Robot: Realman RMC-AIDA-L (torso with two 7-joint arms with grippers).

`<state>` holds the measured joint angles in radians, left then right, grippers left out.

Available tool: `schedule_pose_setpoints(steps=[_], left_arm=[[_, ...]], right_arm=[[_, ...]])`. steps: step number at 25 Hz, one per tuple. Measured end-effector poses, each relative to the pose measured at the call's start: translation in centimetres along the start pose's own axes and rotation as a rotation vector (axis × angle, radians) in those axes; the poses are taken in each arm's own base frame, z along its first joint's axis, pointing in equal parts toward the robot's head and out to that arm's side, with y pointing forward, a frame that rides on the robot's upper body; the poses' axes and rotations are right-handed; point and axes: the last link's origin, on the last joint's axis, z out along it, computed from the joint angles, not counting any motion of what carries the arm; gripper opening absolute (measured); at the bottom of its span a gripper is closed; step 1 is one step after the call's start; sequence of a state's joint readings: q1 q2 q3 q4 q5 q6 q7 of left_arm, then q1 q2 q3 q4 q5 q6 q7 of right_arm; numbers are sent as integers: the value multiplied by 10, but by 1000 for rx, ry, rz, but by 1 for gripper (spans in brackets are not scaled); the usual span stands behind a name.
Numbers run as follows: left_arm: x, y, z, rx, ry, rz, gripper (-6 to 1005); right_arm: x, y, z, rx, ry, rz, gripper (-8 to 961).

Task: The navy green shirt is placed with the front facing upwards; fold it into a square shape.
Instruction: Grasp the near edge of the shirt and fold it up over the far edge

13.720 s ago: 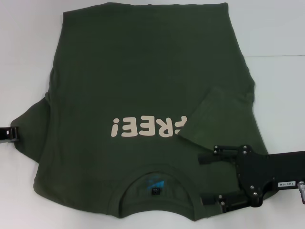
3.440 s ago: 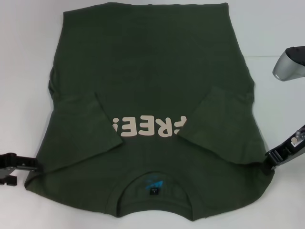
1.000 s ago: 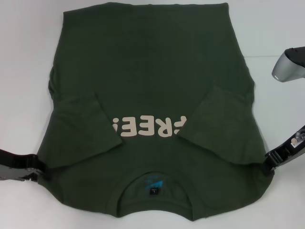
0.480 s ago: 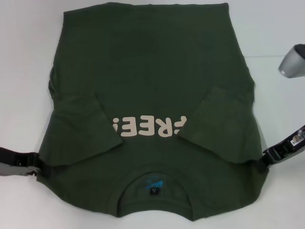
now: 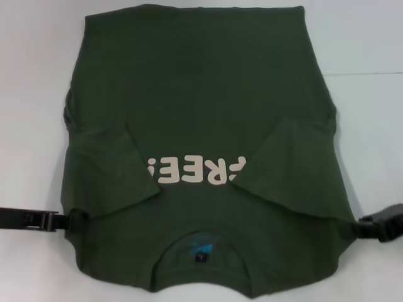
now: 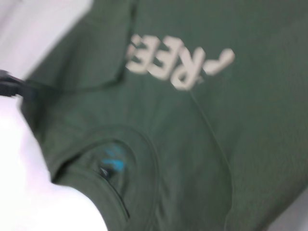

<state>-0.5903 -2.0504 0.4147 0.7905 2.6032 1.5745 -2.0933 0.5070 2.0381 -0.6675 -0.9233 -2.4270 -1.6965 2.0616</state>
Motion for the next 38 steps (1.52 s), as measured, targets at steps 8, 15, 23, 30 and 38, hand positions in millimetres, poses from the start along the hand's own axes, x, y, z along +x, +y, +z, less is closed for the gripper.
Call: schedule_pose_setpoints(steps=[8,15,23,30,38], left_arm=[[-25,-1,-14,-77,68,202,74],[-66,2,-32,-154,100,308,55],[-107,18,-46,-276,136,444,55],[-119,22,-47,-304,126,464,55],[-124,20,-53,-283,209,455,56]], right_arm=[[60,4,-11,-108,-334,-244,35],[112,5,-12,-62,-473,-348,36],[156,25,-18,-49,-598,-421,29],[179,27,-32,25,-653,-394,29],[181,25,-35,77,-694,-398,30]])
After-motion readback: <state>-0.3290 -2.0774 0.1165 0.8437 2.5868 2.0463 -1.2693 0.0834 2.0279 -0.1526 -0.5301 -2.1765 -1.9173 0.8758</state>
